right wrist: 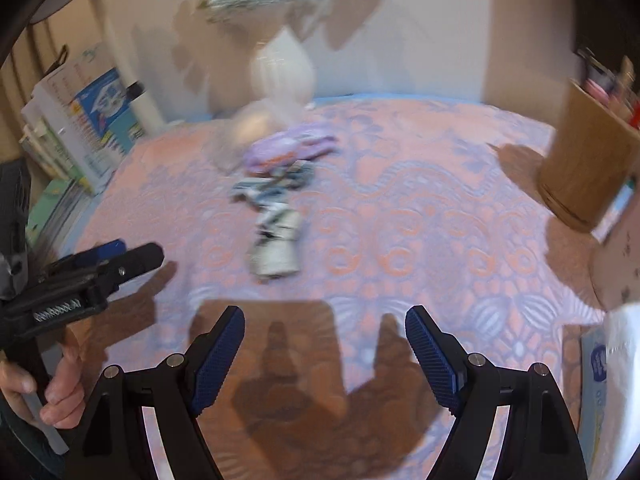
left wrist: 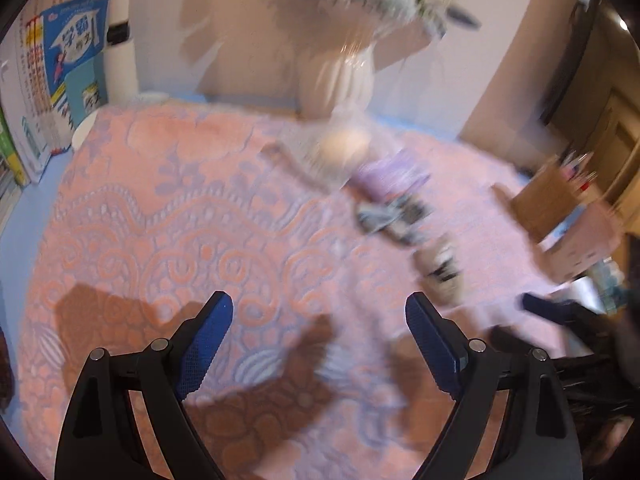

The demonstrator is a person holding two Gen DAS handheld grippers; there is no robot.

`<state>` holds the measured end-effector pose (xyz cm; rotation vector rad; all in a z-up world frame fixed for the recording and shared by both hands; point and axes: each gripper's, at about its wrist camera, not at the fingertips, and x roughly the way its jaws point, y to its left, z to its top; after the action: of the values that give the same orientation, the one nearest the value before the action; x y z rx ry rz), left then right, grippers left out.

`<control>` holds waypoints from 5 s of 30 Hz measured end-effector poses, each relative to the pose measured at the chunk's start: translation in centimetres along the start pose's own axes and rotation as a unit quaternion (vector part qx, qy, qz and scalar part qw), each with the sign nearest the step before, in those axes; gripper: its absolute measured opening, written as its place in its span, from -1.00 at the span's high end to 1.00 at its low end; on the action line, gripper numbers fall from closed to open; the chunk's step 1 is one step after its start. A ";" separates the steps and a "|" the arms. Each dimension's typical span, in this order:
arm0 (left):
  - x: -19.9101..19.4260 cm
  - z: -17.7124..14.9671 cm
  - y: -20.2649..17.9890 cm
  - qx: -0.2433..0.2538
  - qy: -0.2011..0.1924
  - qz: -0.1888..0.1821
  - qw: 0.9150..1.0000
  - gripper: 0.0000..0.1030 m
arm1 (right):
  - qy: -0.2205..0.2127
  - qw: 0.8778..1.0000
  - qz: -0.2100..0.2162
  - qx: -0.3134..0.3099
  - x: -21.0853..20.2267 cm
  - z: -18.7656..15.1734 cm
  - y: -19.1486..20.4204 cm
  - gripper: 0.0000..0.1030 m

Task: Organize books
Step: 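Grasp the plaid hair bow with the left tool while the right tool grasps the small shoe plush, then carry the hair bow and shoe plush over the amber bowl, then open both tools to drop the bow and plush into the bowl, then move both tools back over the remaining items on the bed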

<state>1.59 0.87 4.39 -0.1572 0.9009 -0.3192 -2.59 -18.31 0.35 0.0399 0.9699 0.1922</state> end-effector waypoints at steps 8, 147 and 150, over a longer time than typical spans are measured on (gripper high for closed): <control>0.4 4.2 -1.2 0.035 -0.013 -0.010 0.999 -0.69 | 0.003 1.000 0.026 -0.018 2.4 2.9 2.9 -0.29; 1.3 -2.8 -2.3 0.037 -0.033 0.138 0.989 -0.63 | -0.044 0.998 -0.019 0.050 -1.7 -1.1 -2.9 -0.27; 1.8 -3.1 -1.7 0.030 -0.031 0.142 0.989 -0.63 | -0.031 0.998 -0.033 0.041 0.1 -1.3 -2.6 -0.27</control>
<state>-0.12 -1.31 1.59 0.0185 0.8380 -0.0757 -3.25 -20.88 -0.82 0.0887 0.9153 0.0900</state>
